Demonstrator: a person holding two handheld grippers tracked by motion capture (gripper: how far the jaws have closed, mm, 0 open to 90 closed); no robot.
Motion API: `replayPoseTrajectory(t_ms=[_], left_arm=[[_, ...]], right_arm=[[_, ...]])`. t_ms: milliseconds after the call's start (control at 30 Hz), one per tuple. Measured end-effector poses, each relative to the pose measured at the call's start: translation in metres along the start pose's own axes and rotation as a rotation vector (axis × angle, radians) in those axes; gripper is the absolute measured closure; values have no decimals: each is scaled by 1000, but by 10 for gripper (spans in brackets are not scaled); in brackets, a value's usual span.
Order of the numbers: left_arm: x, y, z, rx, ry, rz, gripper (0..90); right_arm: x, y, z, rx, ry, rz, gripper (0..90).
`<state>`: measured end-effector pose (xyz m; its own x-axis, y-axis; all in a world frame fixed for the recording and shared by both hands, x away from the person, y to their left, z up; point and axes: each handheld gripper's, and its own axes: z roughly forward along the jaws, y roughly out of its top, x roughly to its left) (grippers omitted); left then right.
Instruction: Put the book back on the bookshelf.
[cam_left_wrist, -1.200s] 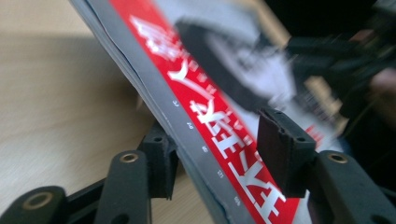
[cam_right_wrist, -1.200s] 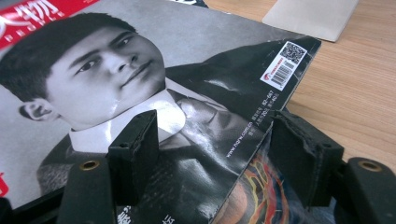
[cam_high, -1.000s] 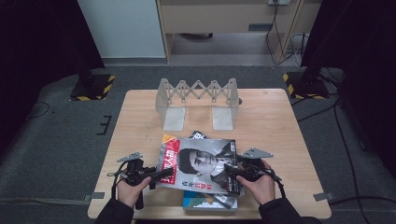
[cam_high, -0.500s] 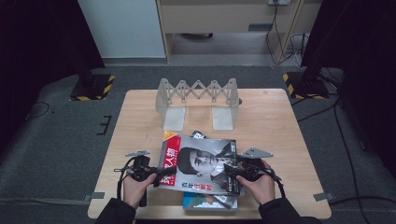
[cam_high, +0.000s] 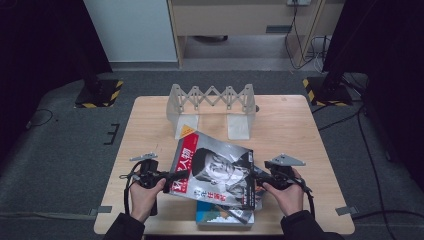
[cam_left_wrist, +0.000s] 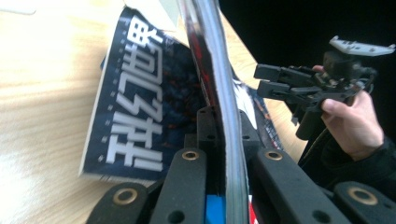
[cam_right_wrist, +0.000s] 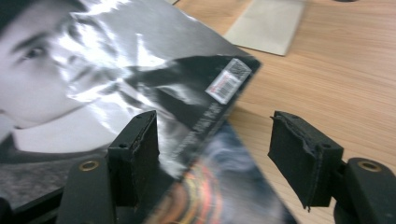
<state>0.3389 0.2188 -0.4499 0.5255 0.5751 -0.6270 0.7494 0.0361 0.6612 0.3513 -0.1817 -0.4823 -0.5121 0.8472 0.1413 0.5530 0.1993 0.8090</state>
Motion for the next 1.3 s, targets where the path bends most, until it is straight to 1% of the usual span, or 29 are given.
replayPoseTrajectory(t_ms=[33,133,200,233,300,367,467,533,567,633,800,833,867,900,933,1067,1133,1167,1200,1300], left_arm=[[-1,1,0,-1,0,2,851],[-4,7,-1,-12,-5,-4,854],[-5,9,-2,-15,-6,-5,856],[-7,13,-4,-30,-10,-10,857],[-9,18,-7,-41,-19,-18,858],[-13,23,-10,-63,-29,-25,859],[-18,33,-15,-99,-42,-41,859],[-21,39,-17,-113,-43,-38,859],[-22,41,-17,-120,-44,-44,859],[-26,47,-18,-131,-65,-48,859],[-37,61,-20,-157,-43,-18,859],[-38,63,-21,-160,-44,-6,859],[-40,65,-22,-165,-40,1,859],[-41,67,-23,-172,-34,8,859],[-44,70,-24,-180,-23,17,859],[-48,78,-31,-200,1,49,859],[-49,79,-32,-204,8,52,859],[-50,82,-36,-209,26,67,859],[-51,85,-39,-217,39,71,859],[-51,88,-45,-232,54,75,859]], right_arm=[[-4,0,-2,-4,-12,10,325],[-10,0,-5,-7,-31,20,325],[-16,0,-7,-11,-48,18,322],[-19,0,-9,-10,-60,15,319],[-24,0,-11,-12,-75,18,317],[-29,-1,-14,-12,-92,23,311],[-39,-3,-17,-14,-132,20,294],[-47,-4,-19,-5,-157,21,278],[-51,-5,-20,-4,-172,15,275],[-58,-8,-22,12,-191,23,271],[-77,-17,-23,47,-224,55,268],[-80,-18,-24,49,-230,64,267],[-83,-20,-24,54,-236,62,266],[-85,-21,-24,61,-242,74,265],[-87,-22,-25,69,-245,72,263],[-91,-24,-24,86,-256,68,252],[-92,-24,-23,90,-257,65,250],[-92,-24,-22,94,-260,70,247],[-95,-26,-20,107,-261,55,238],[-97,-28,-18,123,-267,51,236]])
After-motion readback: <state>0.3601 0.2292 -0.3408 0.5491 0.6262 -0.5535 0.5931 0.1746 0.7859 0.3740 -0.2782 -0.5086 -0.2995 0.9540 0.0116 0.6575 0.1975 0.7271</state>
